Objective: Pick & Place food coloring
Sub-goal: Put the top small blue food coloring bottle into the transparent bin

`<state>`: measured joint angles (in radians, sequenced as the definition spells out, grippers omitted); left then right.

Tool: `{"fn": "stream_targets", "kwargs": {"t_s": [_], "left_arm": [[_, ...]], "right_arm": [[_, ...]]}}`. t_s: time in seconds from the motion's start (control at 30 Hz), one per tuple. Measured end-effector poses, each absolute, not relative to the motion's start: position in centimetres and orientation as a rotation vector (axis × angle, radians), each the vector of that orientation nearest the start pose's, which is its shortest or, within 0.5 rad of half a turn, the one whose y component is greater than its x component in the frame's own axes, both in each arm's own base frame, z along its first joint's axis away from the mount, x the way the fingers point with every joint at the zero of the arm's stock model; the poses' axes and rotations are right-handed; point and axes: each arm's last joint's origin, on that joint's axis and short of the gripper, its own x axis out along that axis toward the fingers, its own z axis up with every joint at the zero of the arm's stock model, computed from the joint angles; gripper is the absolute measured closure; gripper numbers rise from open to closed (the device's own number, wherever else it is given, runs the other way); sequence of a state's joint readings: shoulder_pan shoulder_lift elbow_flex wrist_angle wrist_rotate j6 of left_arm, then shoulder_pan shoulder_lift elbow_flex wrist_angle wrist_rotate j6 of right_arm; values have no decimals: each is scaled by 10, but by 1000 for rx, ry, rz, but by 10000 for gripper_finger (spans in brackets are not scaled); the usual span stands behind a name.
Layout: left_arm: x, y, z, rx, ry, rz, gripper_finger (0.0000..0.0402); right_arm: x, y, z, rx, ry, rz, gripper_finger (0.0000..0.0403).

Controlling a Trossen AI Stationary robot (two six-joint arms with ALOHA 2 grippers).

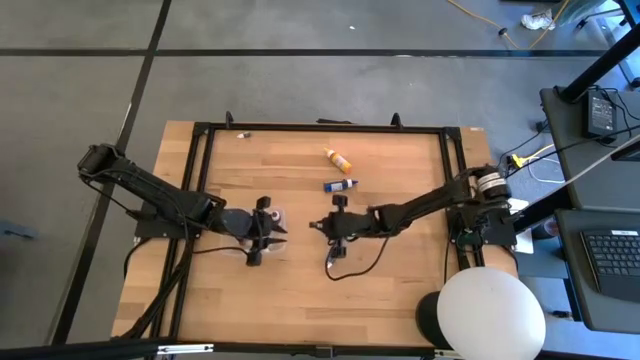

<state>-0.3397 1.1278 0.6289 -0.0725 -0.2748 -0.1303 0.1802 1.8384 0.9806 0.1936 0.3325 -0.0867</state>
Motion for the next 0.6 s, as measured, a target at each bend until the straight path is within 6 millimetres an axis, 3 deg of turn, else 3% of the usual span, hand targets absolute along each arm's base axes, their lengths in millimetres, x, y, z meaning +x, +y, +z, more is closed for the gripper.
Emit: {"fn": "stream_targets", "kwargs": {"t_s": [0.23, 0.47, 0.6], "left_arm": [[225, -69, 234, 142, 452, 19, 275], [227, -66, 237, 195, 404, 130, 205], [228, -66, 238, 203, 396, 123, 186]], "right_arm": [[360, 56, 210, -282, 428, -128, 338], [360, 62, 225, -303, 320, -52, 337], [361, 66, 230, -300, 266, 6, 336]]}}
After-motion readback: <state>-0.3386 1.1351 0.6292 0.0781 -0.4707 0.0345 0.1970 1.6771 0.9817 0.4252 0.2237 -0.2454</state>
